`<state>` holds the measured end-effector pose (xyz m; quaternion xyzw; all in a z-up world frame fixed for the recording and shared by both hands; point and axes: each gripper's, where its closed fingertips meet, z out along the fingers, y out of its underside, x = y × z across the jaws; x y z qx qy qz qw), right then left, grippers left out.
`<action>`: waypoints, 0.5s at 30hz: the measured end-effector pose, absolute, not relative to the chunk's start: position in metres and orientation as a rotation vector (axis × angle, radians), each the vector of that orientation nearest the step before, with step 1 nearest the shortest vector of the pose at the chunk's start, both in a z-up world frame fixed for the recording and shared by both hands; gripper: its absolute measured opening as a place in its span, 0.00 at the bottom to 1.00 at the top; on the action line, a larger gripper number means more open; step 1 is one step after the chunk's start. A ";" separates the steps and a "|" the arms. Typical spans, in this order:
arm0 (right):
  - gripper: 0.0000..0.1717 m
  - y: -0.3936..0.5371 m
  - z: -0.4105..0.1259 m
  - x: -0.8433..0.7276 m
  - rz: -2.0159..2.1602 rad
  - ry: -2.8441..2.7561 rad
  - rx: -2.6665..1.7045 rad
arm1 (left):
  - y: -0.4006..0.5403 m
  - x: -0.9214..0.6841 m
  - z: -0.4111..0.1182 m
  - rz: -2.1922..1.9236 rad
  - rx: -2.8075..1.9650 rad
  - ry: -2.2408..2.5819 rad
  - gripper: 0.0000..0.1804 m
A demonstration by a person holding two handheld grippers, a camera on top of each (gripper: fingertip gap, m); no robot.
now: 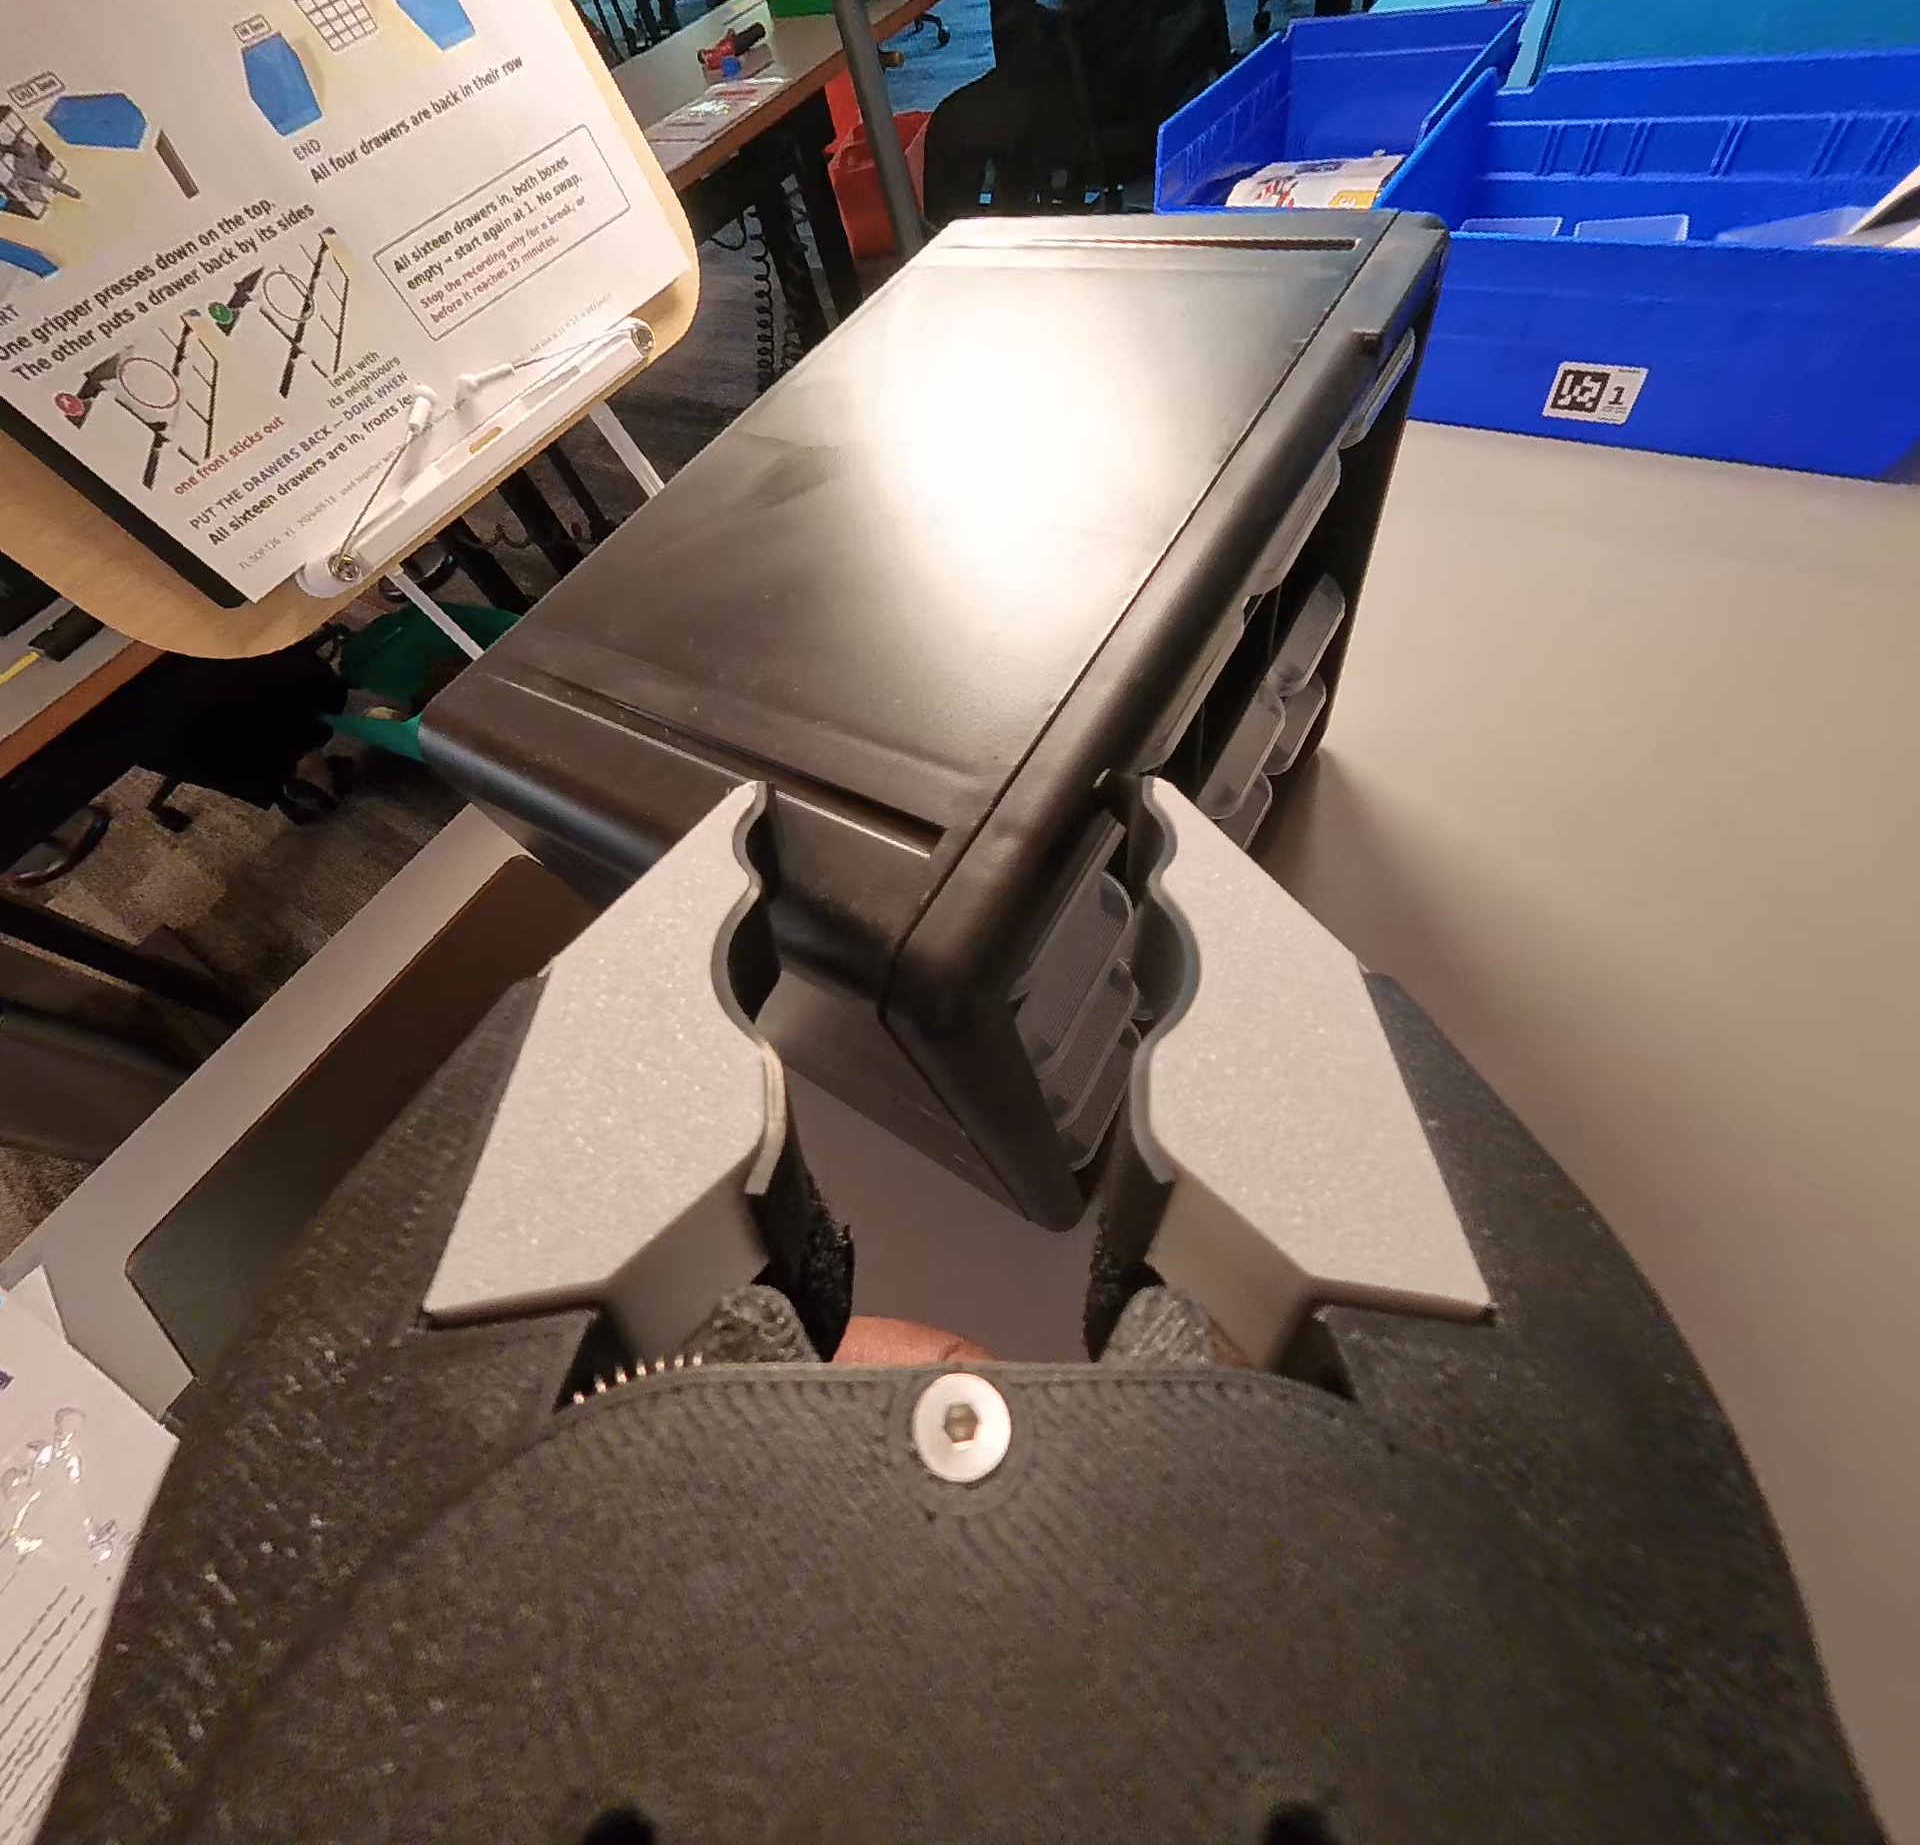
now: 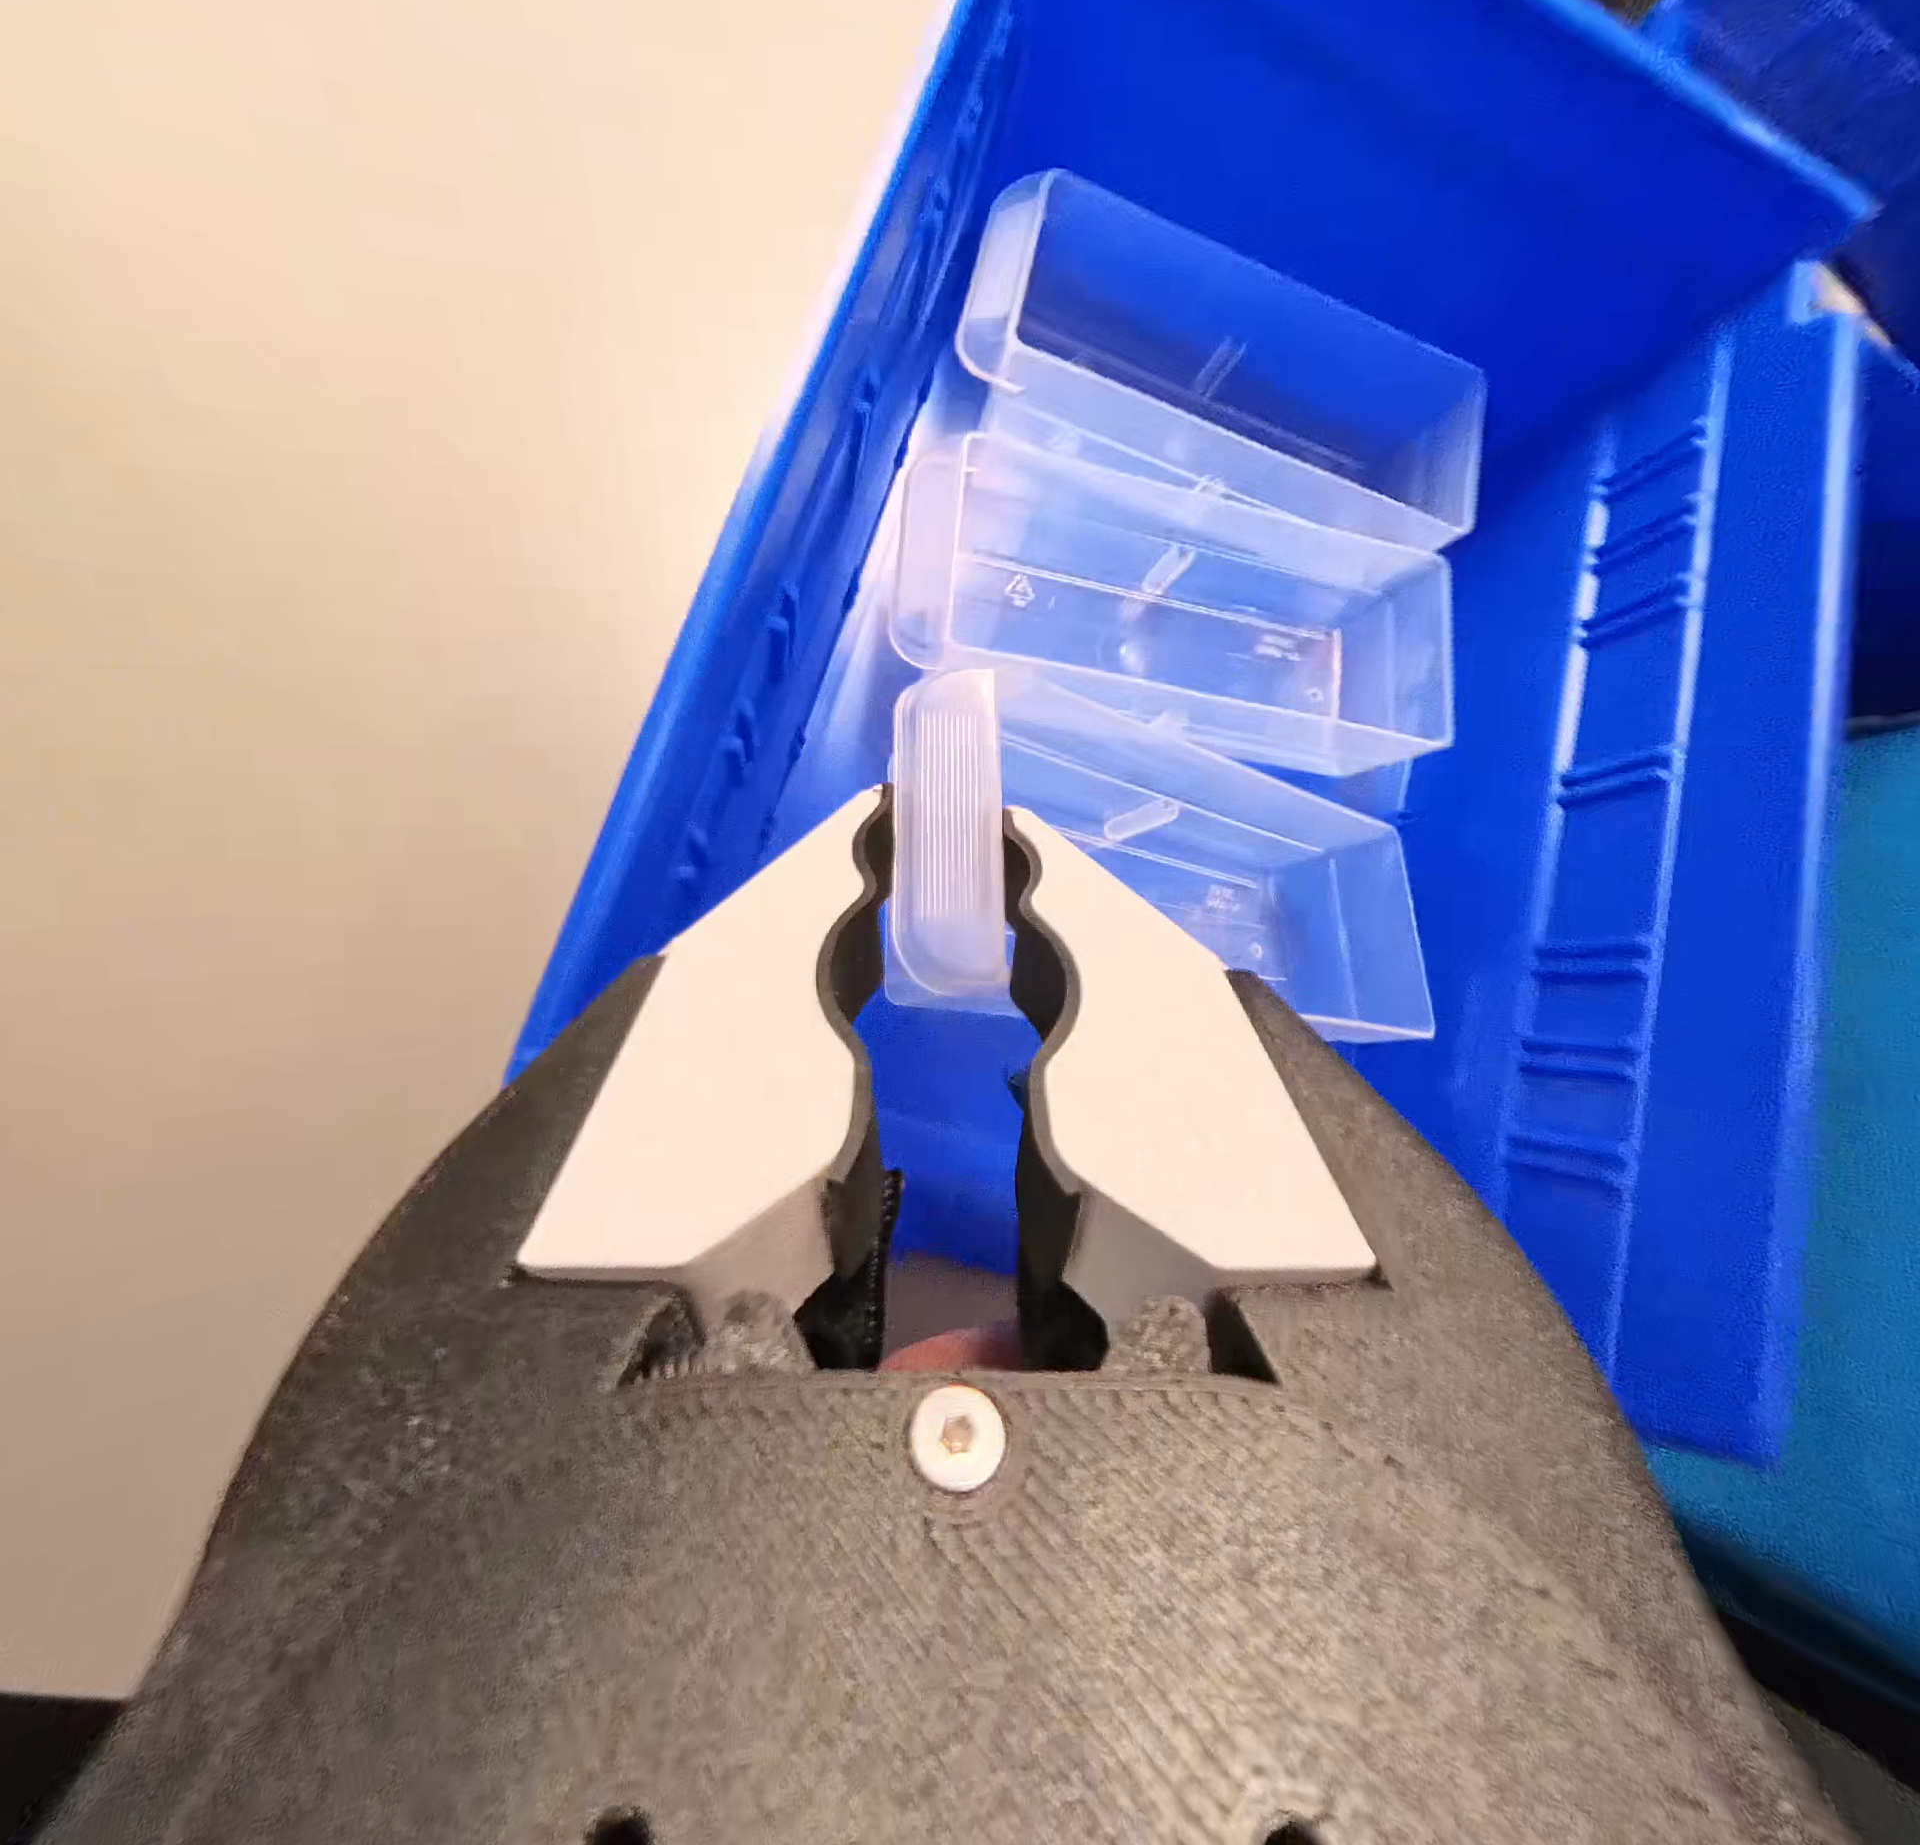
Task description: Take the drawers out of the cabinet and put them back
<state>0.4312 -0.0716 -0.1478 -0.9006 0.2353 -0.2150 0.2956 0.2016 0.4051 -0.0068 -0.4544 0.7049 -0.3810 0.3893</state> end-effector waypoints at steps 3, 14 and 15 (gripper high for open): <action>0.12 -0.061 -0.161 0.444 -0.592 0.554 -2.457 | 0.405 0.202 -0.007 -0.972 -1.155 1.792 0.37; 0.29 -0.066 -0.141 0.448 -0.577 0.590 -2.340 | 0.405 0.202 -0.006 -0.988 -1.152 1.796 0.37; 0.29 -0.068 -0.132 0.449 -0.585 0.608 -2.297 | 0.405 0.202 -0.006 -0.987 -1.152 1.796 0.37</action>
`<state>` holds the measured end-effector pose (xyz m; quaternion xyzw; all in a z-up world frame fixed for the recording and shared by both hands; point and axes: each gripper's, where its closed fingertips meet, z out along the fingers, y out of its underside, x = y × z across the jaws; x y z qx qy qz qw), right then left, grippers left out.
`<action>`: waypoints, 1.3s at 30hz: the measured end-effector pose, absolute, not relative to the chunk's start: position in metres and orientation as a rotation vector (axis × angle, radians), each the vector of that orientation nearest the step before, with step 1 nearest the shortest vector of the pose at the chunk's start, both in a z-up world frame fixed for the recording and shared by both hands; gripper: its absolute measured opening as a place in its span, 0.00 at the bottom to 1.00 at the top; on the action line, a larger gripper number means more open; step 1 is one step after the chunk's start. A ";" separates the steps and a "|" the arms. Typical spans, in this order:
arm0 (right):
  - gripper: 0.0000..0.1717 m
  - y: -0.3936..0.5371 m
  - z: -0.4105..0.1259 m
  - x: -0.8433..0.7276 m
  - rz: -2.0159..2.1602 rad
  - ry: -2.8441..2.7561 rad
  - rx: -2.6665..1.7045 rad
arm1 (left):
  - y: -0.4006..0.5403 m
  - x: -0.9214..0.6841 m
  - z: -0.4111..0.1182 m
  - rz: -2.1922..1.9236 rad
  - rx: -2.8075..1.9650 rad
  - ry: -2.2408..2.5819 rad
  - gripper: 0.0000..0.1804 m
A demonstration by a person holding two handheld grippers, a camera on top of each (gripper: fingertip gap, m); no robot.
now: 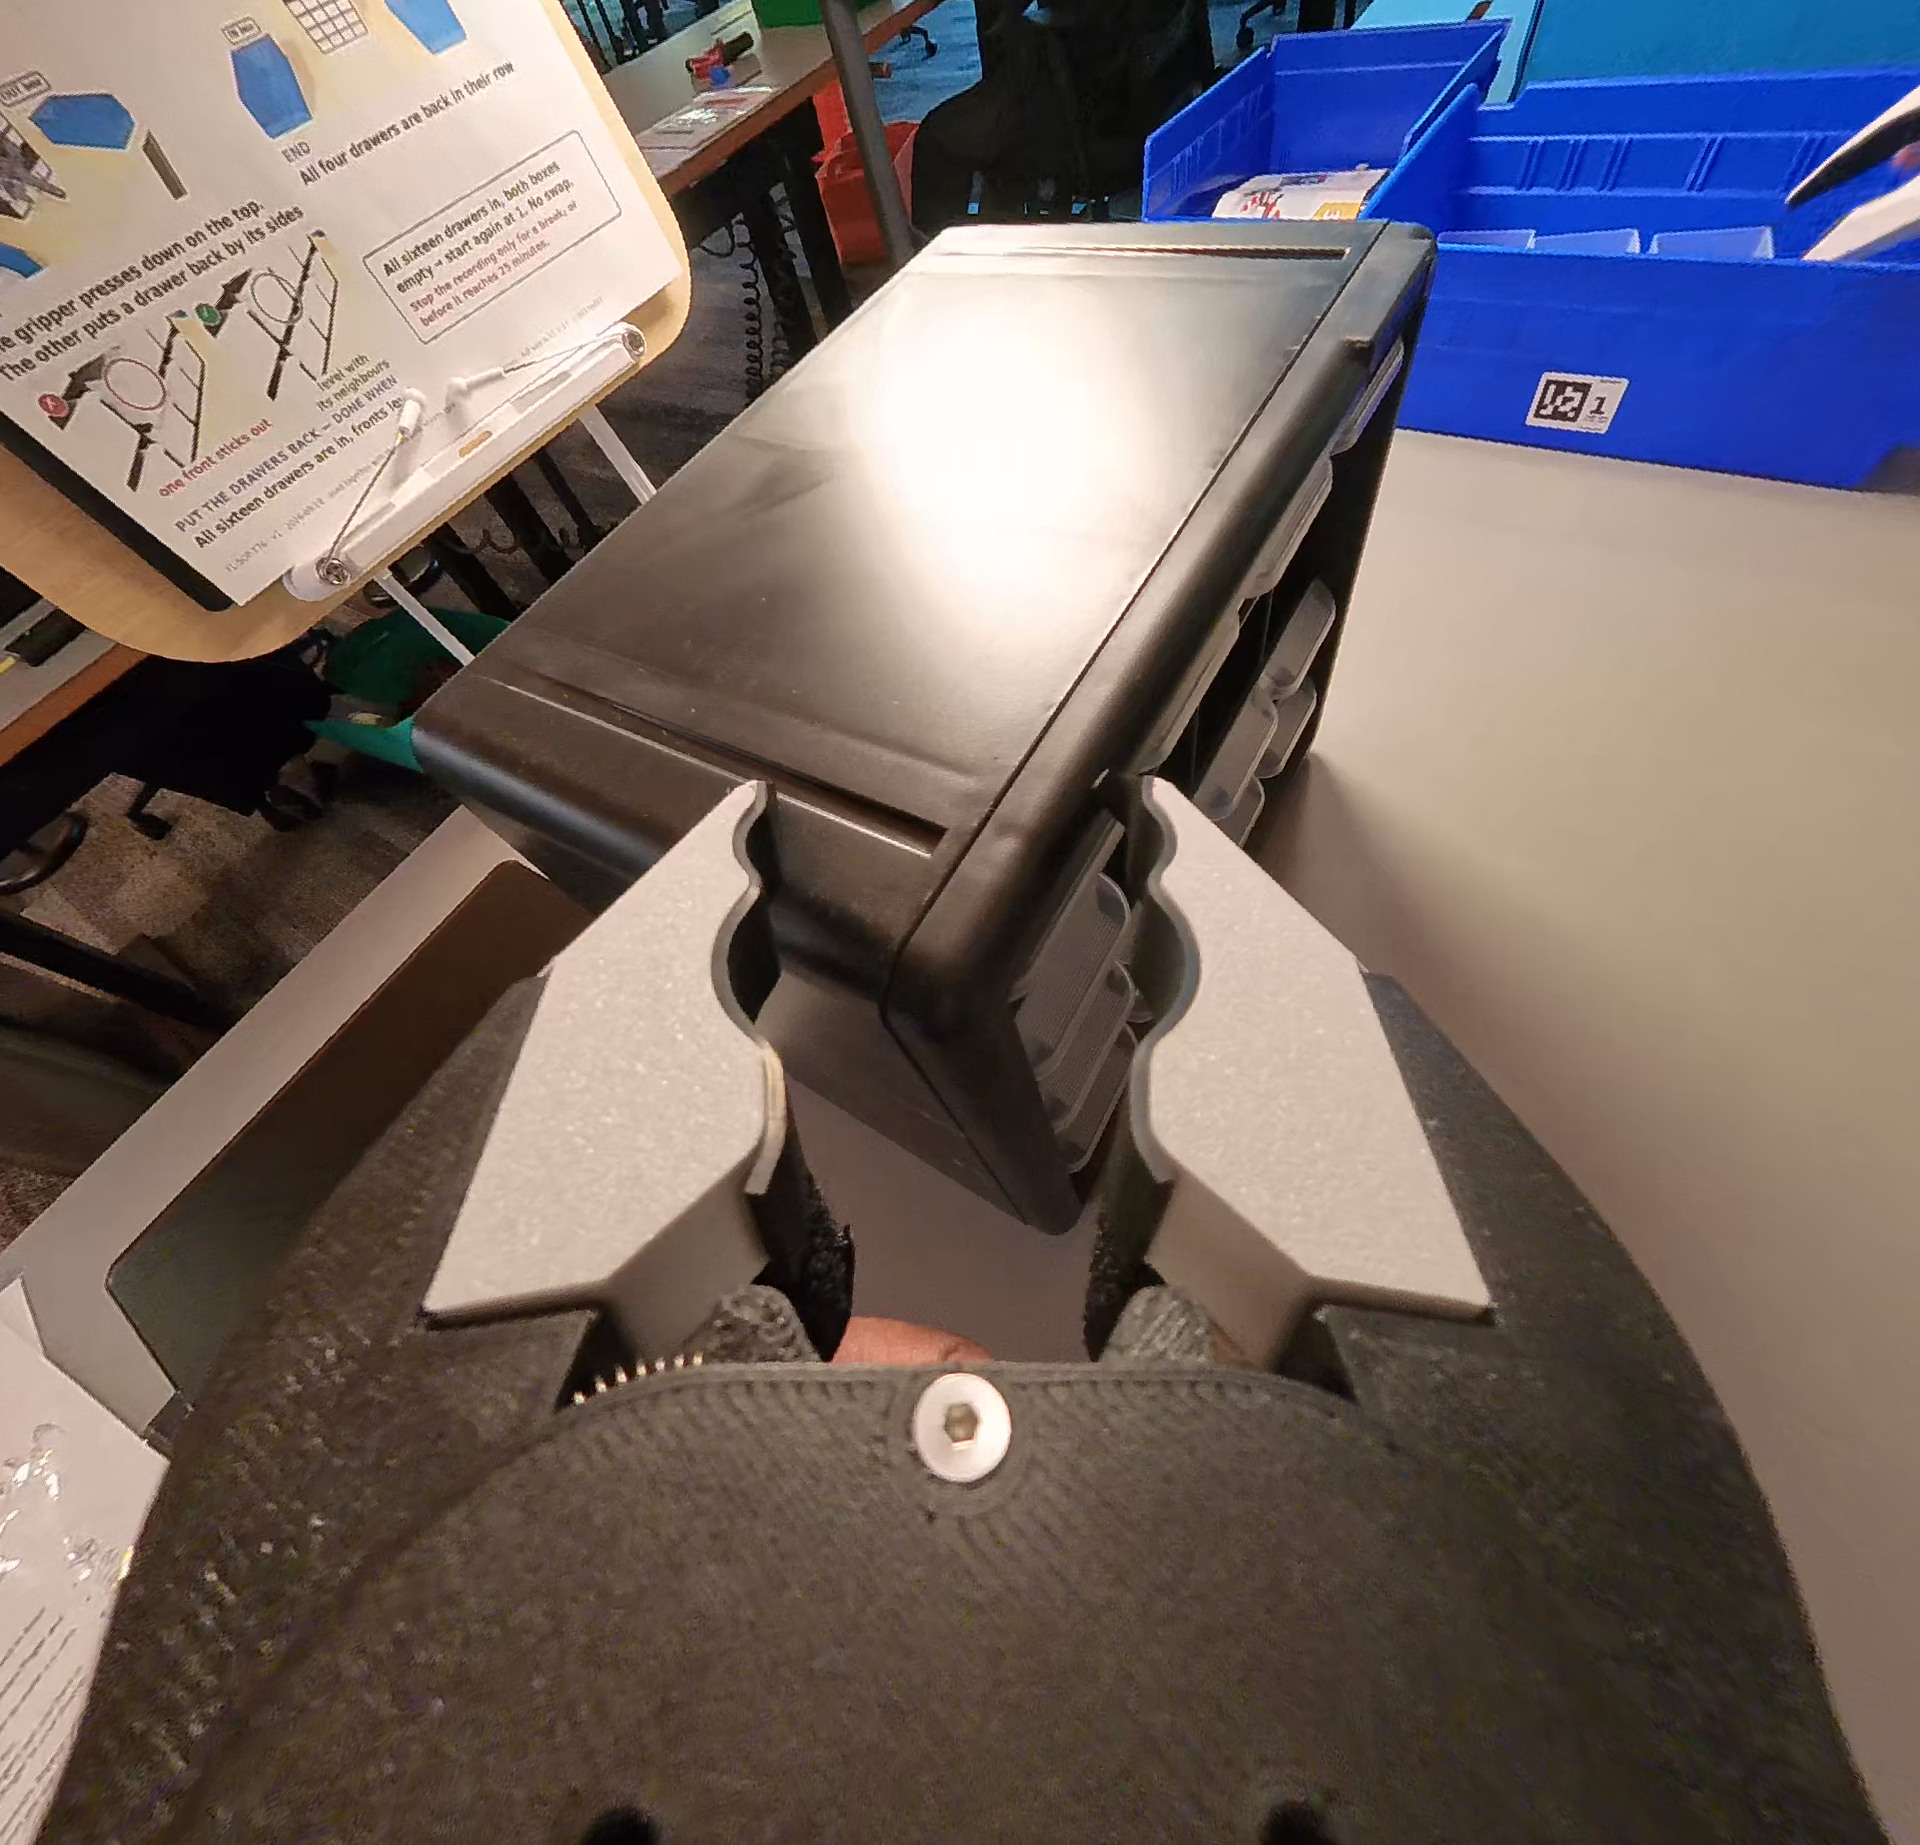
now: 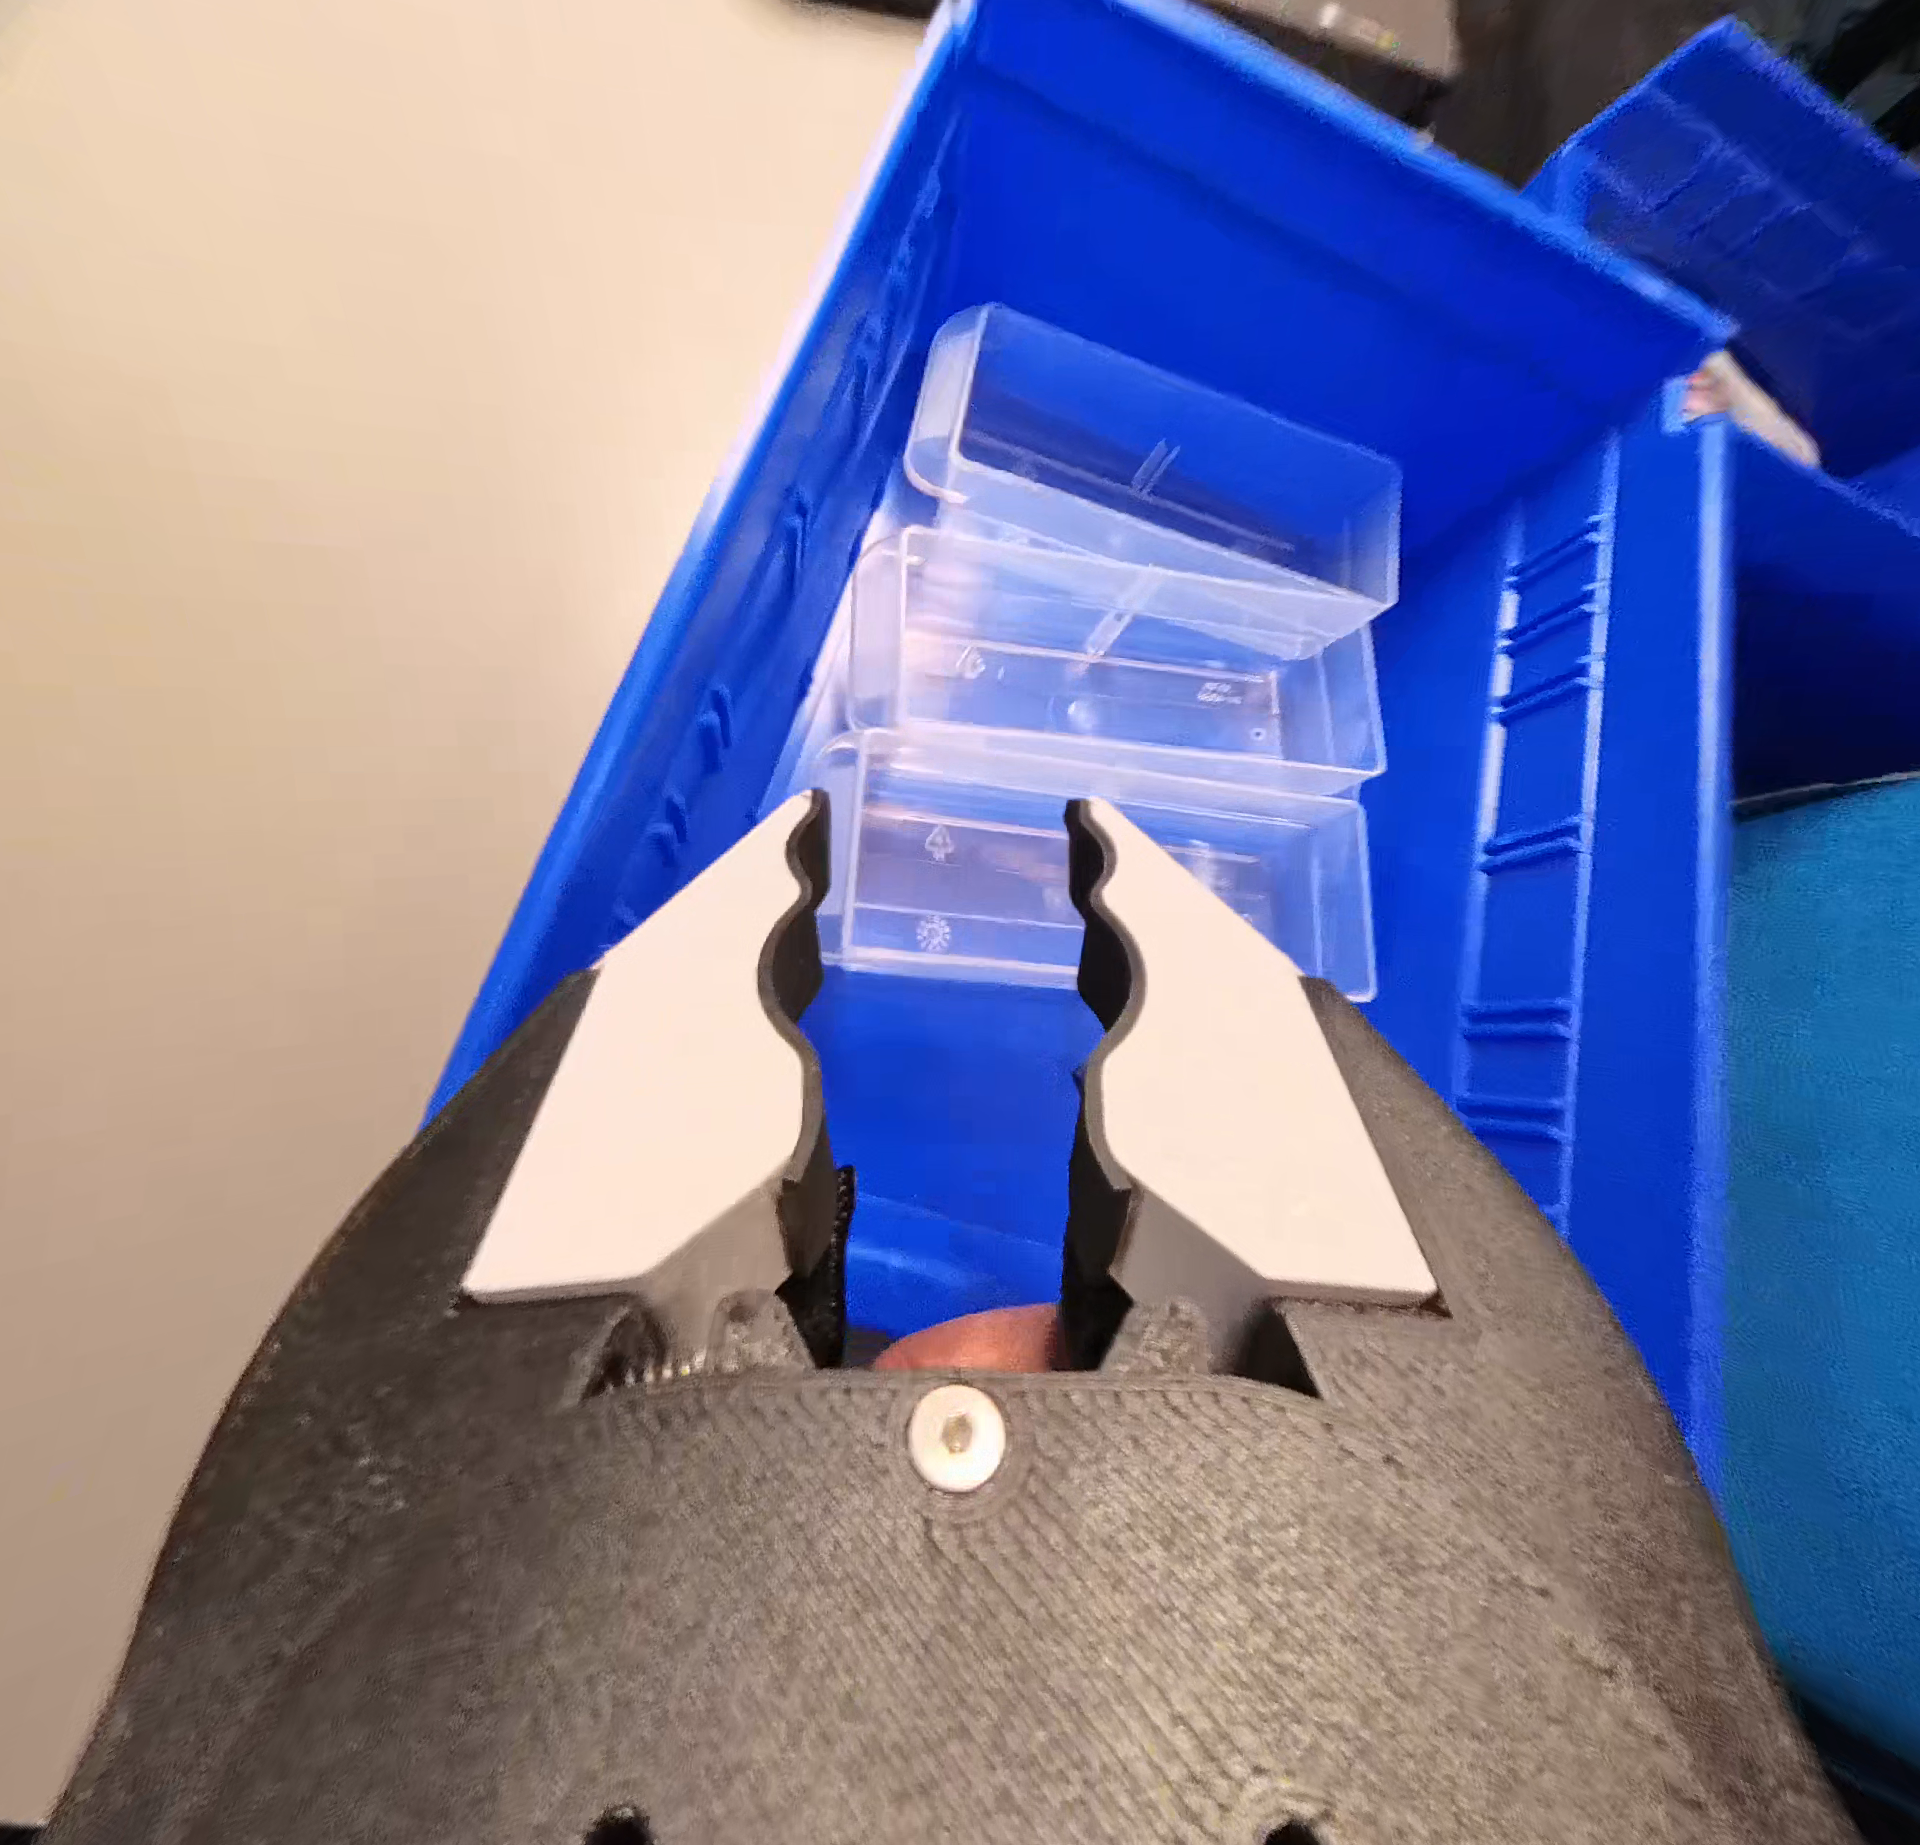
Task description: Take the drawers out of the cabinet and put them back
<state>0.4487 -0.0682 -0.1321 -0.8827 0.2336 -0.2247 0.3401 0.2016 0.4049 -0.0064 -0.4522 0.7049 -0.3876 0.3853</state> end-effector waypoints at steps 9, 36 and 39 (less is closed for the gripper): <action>0.26 0.035 -0.039 0.343 -0.290 0.414 -1.844 | 0.405 0.202 -0.007 -0.969 -1.155 1.796 0.37; 0.22 0.402 -0.069 0.179 0.763 0.619 -1.283 | 0.405 0.201 -0.006 -0.992 -1.155 1.794 0.38; 0.10 0.403 -0.067 0.180 0.754 0.637 -1.245 | 0.405 0.201 -0.006 -0.990 -1.154 1.793 0.38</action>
